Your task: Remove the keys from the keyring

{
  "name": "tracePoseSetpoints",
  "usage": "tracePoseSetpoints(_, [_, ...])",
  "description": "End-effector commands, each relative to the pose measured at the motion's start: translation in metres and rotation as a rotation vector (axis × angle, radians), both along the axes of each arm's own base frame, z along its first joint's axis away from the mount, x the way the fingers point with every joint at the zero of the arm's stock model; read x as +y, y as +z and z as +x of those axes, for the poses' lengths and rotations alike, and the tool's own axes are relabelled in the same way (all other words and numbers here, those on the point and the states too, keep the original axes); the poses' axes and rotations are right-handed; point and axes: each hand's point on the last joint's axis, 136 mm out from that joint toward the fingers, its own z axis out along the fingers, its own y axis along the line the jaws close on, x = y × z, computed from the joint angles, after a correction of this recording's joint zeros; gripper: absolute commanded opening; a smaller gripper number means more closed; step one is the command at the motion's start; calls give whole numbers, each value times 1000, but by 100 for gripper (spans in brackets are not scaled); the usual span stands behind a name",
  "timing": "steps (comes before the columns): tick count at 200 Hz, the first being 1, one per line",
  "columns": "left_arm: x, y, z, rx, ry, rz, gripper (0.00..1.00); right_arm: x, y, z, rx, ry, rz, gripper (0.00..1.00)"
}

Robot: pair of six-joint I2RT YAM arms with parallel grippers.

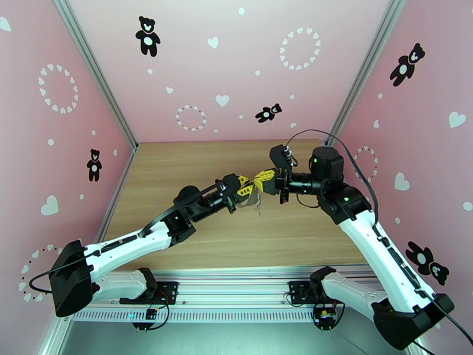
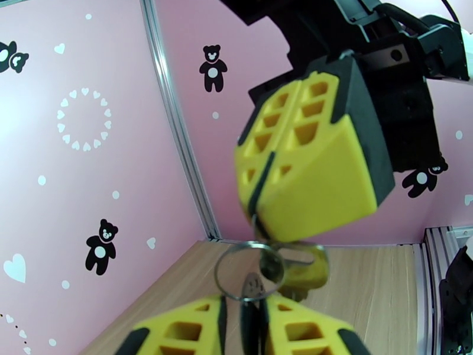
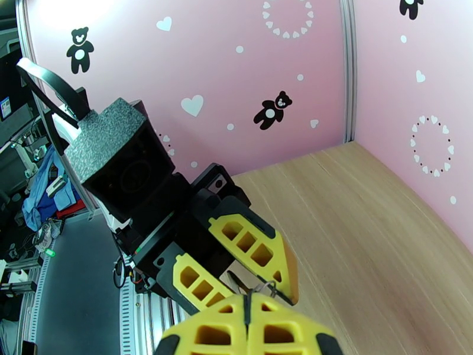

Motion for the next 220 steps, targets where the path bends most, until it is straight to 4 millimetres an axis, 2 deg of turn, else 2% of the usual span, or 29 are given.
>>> tracePoseSetpoints(1, [3, 11, -1, -27, -4, -6, 21, -1, 9, -5, -10, 21, 13, 0])
tracePoseSetpoints(70, [1, 21, -12, -37, -63, -17, 32, 1, 11, -6, -9, 36, 22, 0])
tracePoseSetpoints(135, [2, 26, -37, -56, -170, 94, 32, 0, 2, -9, 14, 51, -5, 0])
tracePoseSetpoints(220, [-6, 13, -36, -40, -210, 217, 29, 1, 5, -13, -1, 69, 1, 0])
